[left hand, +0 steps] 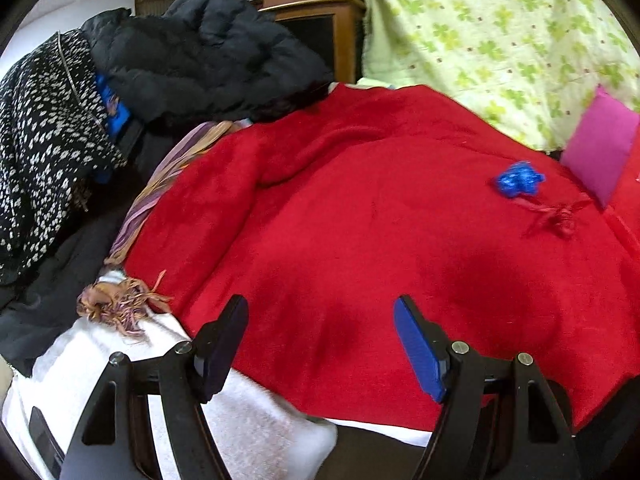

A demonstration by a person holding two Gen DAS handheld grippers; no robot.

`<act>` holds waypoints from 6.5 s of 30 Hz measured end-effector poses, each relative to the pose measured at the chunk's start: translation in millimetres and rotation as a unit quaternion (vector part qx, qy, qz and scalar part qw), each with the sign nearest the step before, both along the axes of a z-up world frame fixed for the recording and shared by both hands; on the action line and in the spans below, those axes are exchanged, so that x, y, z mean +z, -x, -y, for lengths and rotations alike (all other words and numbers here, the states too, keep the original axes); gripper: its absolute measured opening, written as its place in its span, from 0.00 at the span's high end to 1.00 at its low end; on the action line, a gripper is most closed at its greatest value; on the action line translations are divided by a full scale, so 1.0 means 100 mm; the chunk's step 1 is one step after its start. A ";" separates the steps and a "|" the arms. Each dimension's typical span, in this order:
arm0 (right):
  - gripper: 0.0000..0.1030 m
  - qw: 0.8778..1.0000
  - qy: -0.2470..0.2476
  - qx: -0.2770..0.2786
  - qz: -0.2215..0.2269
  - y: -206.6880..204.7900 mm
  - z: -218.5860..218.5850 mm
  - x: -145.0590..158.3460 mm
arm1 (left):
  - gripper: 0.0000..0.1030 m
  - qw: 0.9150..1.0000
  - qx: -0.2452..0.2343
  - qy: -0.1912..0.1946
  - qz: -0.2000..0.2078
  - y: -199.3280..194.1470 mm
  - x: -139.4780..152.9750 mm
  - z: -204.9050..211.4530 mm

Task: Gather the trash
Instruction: 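Move both open tools away from the basket over the blue bag on the cloth, then grasp the blue plastic bag with the left tool while the right tool grasps the red ribbon bow, then lift the blue bag in the left tool and red ribbon in the right tool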

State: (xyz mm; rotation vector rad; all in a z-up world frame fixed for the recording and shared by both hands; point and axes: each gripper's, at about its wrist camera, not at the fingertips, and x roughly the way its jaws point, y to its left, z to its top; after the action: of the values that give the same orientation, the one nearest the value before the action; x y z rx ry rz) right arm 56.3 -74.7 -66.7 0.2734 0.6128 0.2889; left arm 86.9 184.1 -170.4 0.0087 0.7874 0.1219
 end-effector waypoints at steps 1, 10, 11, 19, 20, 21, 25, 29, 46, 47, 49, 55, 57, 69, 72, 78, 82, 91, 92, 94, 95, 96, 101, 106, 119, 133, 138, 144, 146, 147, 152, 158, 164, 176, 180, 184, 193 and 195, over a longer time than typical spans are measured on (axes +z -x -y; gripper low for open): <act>0.37 1.000 -0.003 0.000 -0.004 -0.04 0.02 -0.03 | 0.27 1.000 0.003 -0.003 -0.003 -0.01 -0.02 -0.01; 0.37 0.998 -0.036 -0.012 -0.040 -0.30 0.27 -0.36 | 0.27 0.999 -0.002 -0.034 -0.036 -0.17 -0.25 0.16; 0.37 0.998 -0.041 -0.017 -0.046 -0.34 0.33 -0.40 | 0.27 0.999 -0.005 -0.037 -0.039 -0.19 -0.28 0.20; 0.36 0.992 -0.085 -0.064 -0.075 -0.54 0.84 -0.66 | 0.27 0.996 -0.041 -0.060 -0.058 -0.37 -0.40 0.60; 0.37 0.990 -0.090 -0.072 -0.076 -0.56 0.93 -0.68 | 0.27 0.995 -0.046 -0.063 -0.058 -0.39 -0.40 0.65; 0.37 0.990 -0.092 -0.079 -0.076 -0.58 1.00 -0.70 | 0.27 0.995 -0.051 -0.065 -0.059 -0.41 -0.40 0.70; 0.37 0.985 -0.105 -0.112 -0.078 -0.70 1.31 -0.78 | 0.27 0.993 -0.069 -0.077 -0.062 -0.49 -0.42 0.90; 0.37 0.980 -0.119 -0.137 -0.086 -0.85 1.57 -0.90 | 0.27 0.991 -0.086 -0.082 -0.067 -0.61 -0.44 1.07; 0.36 0.953 -0.187 -0.167 -0.171 -2.11 2.02 -1.69 | 0.27 0.979 -0.172 -0.104 -0.028 -1.45 -0.20 1.71; 0.36 0.950 -0.192 -0.171 -0.177 -2.17 2.04 -1.75 | 0.27 0.978 -0.184 -0.100 -0.020 -1.54 -0.17 1.77; 0.36 0.949 -0.189 -0.176 -0.180 -2.24 2.06 -1.84 | 0.27 0.974 -0.207 -0.091 -0.007 -1.70 -0.13 1.89; 0.54 0.957 -0.175 -0.145 -0.177 -2.41 2.12 -1.97 | 0.27 0.960 -0.272 -0.062 0.004 -2.25 -0.14 2.37; 0.64 0.960 -0.166 -0.141 -0.177 -2.44 2.13 -1.97 | 0.27 0.954 -0.295 -0.050 -0.003 -2.40 -0.16 2.55; 0.64 0.962 -0.163 -0.165 -0.146 -2.28 2.41 -1.79 | 0.27 0.935 -0.345 -0.031 -0.075 -3.10 -0.50 3.24; 0.64 0.963 -0.155 -0.172 -0.139 -2.25 2.43 -1.75 | 0.45 0.936 -0.339 0.003 -0.095 -3.16 -0.58 3.23; 0.64 0.970 -0.125 -0.177 -0.110 -2.12 2.38 -1.59 | 0.57 0.948 -0.304 0.035 -0.085 -3.03 -0.45 3.08; 0.64 0.976 -0.091 -0.189 -0.054 -1.84 2.36 -1.35 | 0.57 0.958 -0.282 0.023 -0.050 -2.66 -0.17 2.91; 0.64 0.975 -0.068 -0.210 0.031 -1.03 2.26 -0.83 | 0.56 0.970 -0.234 -0.057 0.041 -1.49 0.52 2.66; 0.64 0.975 -0.068 -0.207 0.038 -0.90 2.25 -0.77 | 0.56 0.970 -0.231 -0.063 0.050 -1.37 0.58 2.64; 0.64 0.976 -0.065 -0.203 0.047 -0.73 2.19 -0.64 | 0.56 0.968 -0.228 -0.071 0.069 -1.12 0.71 2.61; 0.64 0.976 -0.061 -0.201 0.053 -0.59 2.19 -0.55 | 0.56 0.968 -0.227 -0.075 0.078 -1.02 0.77 2.62; 0.64 0.976 -0.057 -0.201 0.057 -0.52 2.17 -0.49 | 0.56 0.967 -0.227 -0.076 0.085 -0.91 0.83 2.61; 0.64 0.977 -0.040 -0.191 0.085 -0.01 2.11 -0.10 | 0.56 0.964 -0.230 -0.073 0.112 -0.47 1.07 2.60; 0.64 0.978 -0.022 -0.178 0.109 0.40 1.97 0.18 | 0.56 0.959 -0.236 -0.077 0.140 -0.12 1.27 2.60; 0.64 0.974 0.007 -0.155 0.168 0.99 1.70 0.58 | 0.56 0.952 -0.231 -0.063 0.192 0.45 1.73 2.38; 0.64 0.969 0.006 -0.159 0.190 1.29 1.76 0.66 | 0.55 0.948 -0.230 -0.051 0.211 0.64 1.92 2.33; 0.64 0.966 0.006 -0.160 0.202 1.41 1.72 0.68 | 0.55 0.949 -0.239 -0.032 0.204 0.66 1.93 2.30; 0.64 0.967 0.011 -0.160 0.196 1.39 1.71 0.70 | 0.55 0.951 -0.231 -0.011 0.203 0.69 1.91 2.16; 0.64 0.969 0.011 -0.156 0.193 1.36 1.69 0.73 | 0.55 0.953 -0.222 -0.009 0.208 0.70 1.92 2.07; 0.64 0.969 0.013 -0.154 0.192 1.35 1.67 0.74 | 0.55 0.953 -0.216 -0.008 0.212 0.71 1.93 2.03; 0.64 0.973 0.026 -0.133 0.189 1.25 1.48 0.85 | 0.55 0.957 -0.185 0.005 0.226 0.73 1.96 1.68; 0.64 0.973 0.051 -0.097 0.204 1.16 1.08 1.01 | 0.55 0.961 -0.147 0.012 0.235 0.74 1.97 1.28; 0.64 0.973 0.062 -0.053 0.217 1.10 0.71 1.10 | 0.54 0.965 -0.114 0.019 0.235 0.72 1.94 0.94; 0.64 0.977 0.046 -0.035 0.207 1.02 0.60 1.01 | 0.54 0.972 -0.088 0.021 0.218 0.64 1.83 0.77; 0.64 0.977 0.041 -0.041 0.205 1.03 0.67 0.97 | 0.54 0.971 -0.095 0.014 0.217 0.65 1.82 0.85; 0.64 0.978 0.032 -0.049 0.201 1.03 0.76 0.93 | 0.54 0.971 -0.106 0.007 0.212 0.66 1.81 0.96; 0.64 0.976 0.002 -0.078 0.203 1.17 1.09 0.86 | 0.54 0.968 -0.137 -0.016 0.210 0.73 1.86 1.33; 0.64 0.976 -0.004 -0.085 0.203 1.20 1.19 0.85 | 0.54 0.966 -0.147 -0.023 0.211 0.75 1.88 1.44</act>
State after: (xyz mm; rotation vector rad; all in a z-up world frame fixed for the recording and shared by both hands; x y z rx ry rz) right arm -63.8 -194.1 18.0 0.2629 0.1826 0.1749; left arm 11.8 39.7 17.3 0.1401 0.3501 -0.1380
